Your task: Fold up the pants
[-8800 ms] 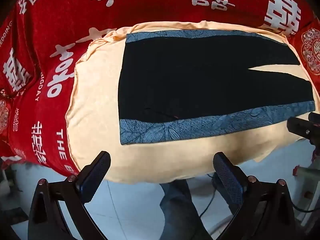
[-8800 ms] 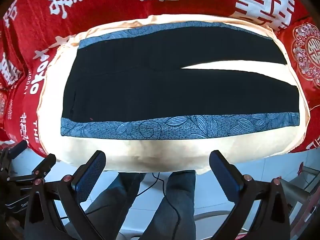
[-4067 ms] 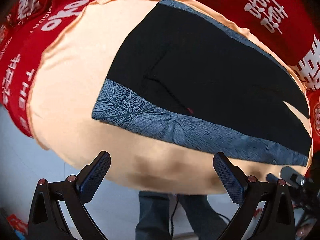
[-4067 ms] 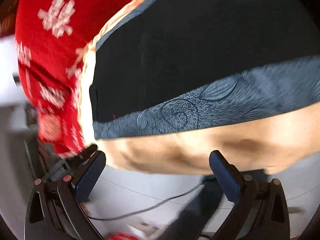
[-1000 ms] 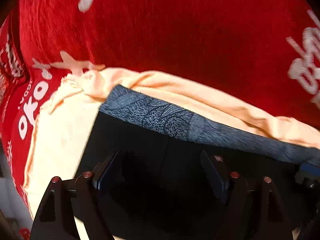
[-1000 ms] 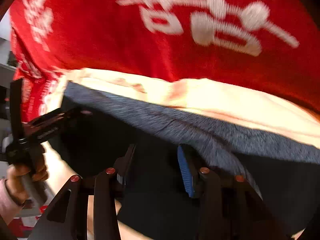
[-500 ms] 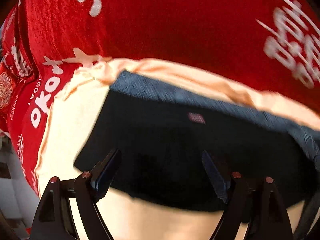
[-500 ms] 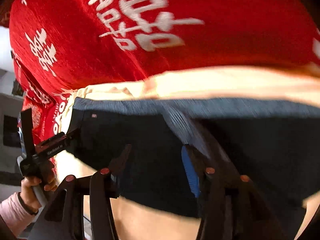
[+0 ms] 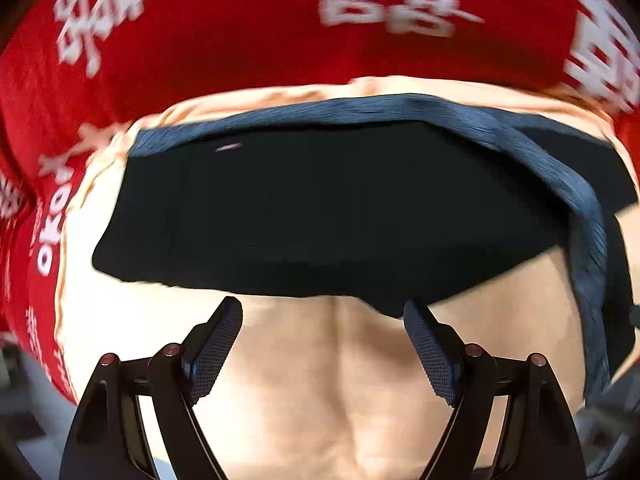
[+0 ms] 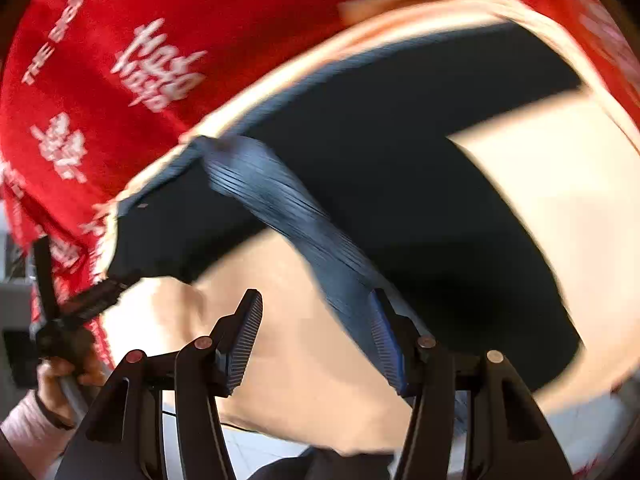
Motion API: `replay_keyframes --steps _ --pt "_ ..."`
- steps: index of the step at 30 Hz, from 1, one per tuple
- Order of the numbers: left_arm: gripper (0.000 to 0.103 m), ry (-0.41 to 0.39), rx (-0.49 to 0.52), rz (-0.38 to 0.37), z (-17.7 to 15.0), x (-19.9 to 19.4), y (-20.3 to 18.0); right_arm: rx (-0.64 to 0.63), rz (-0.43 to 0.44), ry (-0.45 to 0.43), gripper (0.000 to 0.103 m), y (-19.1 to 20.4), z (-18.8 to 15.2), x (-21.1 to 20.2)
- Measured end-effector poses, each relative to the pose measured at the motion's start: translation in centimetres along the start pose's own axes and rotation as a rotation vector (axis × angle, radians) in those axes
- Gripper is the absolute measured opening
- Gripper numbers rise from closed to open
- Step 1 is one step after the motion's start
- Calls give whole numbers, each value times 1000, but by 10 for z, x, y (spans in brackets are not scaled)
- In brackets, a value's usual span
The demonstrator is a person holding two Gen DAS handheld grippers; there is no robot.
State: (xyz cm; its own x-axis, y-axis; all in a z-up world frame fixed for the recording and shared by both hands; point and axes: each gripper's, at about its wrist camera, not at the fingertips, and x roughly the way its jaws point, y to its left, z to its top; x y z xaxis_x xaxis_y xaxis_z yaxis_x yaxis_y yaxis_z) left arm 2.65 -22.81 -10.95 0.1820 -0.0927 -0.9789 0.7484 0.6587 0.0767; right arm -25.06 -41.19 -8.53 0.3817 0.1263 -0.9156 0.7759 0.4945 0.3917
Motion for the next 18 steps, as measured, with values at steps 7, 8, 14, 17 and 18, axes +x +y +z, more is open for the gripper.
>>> replay_keyframes --steps 7,8,14,17,18 --pt "84 -33 63 -76 -28 -14 -47 117 -105 -8 59 -70 -82 -14" --pt "84 -41 75 -84 -35 -18 -54 122 -110 -8 59 -76 -92 -13" --pt "84 -39 131 -163 -56 -28 -95 133 -107 -4 59 -95 -116 1" --pt "84 -20 149 -217 -54 -20 -124 136 -69 -6 59 -96 -114 10" --pt "84 -9 148 -239 -52 -15 -135 130 -55 -7 59 -96 -113 12"
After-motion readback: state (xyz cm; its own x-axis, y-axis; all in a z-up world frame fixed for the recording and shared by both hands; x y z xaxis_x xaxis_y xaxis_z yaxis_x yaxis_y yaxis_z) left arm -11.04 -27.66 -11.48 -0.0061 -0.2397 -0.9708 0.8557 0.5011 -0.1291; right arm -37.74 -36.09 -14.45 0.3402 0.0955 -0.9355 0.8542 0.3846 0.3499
